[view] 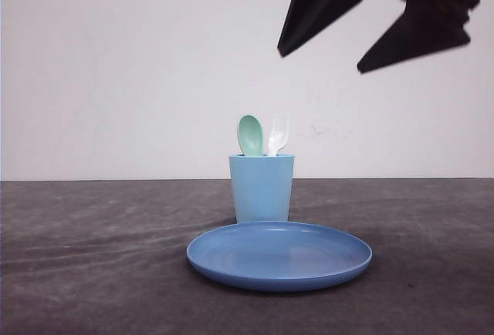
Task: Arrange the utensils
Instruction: 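Lower the spoon into the cup, release, and raise the right gripper, then lower the right gripper around the light blue cup and grasp it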
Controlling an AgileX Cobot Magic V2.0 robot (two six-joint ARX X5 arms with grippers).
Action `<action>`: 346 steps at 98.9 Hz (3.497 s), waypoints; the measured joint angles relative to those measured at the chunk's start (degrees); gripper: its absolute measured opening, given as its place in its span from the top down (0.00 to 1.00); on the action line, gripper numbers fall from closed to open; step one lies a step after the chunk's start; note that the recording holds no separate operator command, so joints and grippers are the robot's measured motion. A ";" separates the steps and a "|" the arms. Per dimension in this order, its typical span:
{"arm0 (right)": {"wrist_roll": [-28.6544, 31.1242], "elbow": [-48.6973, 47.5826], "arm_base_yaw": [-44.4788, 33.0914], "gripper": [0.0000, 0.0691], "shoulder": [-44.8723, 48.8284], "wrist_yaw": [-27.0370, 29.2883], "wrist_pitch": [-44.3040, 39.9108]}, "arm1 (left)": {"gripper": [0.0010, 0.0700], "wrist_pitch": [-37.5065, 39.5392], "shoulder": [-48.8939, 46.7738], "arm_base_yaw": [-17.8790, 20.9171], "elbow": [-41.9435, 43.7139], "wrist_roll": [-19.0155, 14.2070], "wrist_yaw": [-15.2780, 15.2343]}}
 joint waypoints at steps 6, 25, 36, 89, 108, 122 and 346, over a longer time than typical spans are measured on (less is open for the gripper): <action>1.51 -1.55 0.00 0.02 0.79 0.00 3.02 | 0.51 0.00 0.00 0.00 0.00 0.00 0.00; 3.93 -1.92 0.00 0.02 9.18 -0.66 7.61 | 0.51 -0.04 0.00 0.00 0.00 0.00 0.00; 4.85 -1.92 -0.02 0.02 14.84 -0.68 10.62 | 0.51 -0.04 0.00 0.00 0.00 0.00 0.00; 10.54 -1.84 -4.26 0.02 29.73 -5.03 23.74 | 0.51 -0.11 0.00 0.00 0.00 0.00 0.00; 11.17 0.59 -4.50 0.02 32.11 -6.01 23.76 | 0.51 -0.09 0.00 0.00 0.00 0.00 0.00; 11.19 2.29 -4.50 0.02 33.16 -5.99 23.96 | 0.51 -0.11 0.00 0.00 0.00 0.00 0.02; 9.66 12.76 -8.92 0.13 45.81 -6.62 24.70 | 0.51 1.01 0.04 0.00 0.00 0.22 0.00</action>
